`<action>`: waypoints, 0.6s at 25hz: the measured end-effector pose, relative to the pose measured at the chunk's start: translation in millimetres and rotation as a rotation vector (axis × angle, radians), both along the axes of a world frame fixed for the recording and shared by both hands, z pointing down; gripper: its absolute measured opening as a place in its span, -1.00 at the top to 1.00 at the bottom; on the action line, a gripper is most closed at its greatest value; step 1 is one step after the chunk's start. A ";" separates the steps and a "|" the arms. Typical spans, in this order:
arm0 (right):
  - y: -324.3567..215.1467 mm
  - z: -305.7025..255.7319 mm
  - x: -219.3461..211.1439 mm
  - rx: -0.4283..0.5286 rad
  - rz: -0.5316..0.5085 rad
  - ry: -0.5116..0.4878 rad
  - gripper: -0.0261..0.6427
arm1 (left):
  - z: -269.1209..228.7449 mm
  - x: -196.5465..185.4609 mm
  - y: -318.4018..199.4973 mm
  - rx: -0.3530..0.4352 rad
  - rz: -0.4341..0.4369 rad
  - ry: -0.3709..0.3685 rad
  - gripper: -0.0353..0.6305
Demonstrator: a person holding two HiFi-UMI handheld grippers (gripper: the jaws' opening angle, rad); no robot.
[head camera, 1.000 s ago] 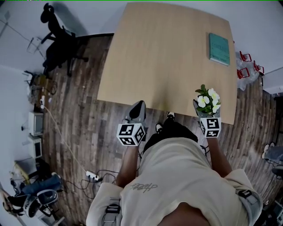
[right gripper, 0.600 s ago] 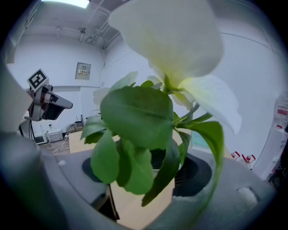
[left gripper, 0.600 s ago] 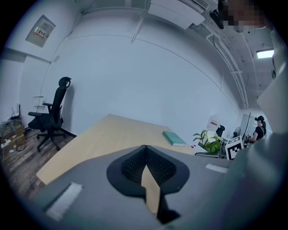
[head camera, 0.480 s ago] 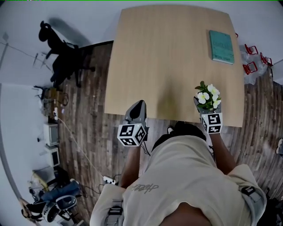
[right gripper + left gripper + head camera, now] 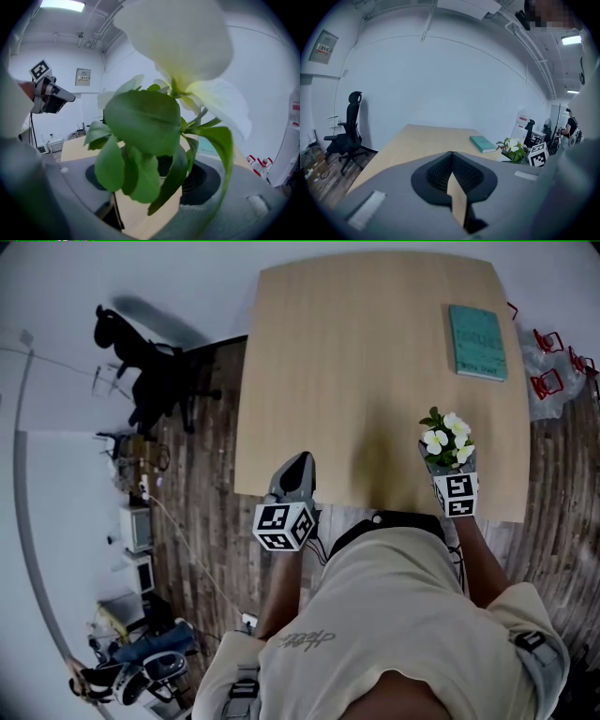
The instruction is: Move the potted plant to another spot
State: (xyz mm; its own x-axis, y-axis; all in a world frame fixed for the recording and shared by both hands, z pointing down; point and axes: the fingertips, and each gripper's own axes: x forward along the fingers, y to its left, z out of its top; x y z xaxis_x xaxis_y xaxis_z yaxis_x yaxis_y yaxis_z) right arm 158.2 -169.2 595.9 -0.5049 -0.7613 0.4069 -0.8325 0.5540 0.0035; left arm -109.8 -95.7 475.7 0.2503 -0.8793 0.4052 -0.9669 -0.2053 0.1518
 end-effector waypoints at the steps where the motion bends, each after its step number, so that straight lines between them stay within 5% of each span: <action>1: -3.7 2.3 2.1 -0.001 0.001 -0.003 -0.11 | -0.3 3.1 -2.6 -0.004 0.003 0.001 0.84; 15: -14.1 21.6 30.8 -0.026 0.071 -0.009 -0.11 | 7.2 30.4 -22.2 -0.033 0.063 -0.005 0.84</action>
State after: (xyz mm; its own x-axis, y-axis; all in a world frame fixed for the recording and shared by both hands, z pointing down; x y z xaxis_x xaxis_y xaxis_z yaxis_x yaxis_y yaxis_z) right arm 189.0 -183.4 617.5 -0.4534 -0.7848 0.4225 -0.8698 0.4930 -0.0177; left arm -79.4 -117.9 482.9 0.3025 -0.8481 0.4350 -0.9530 -0.2604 0.1551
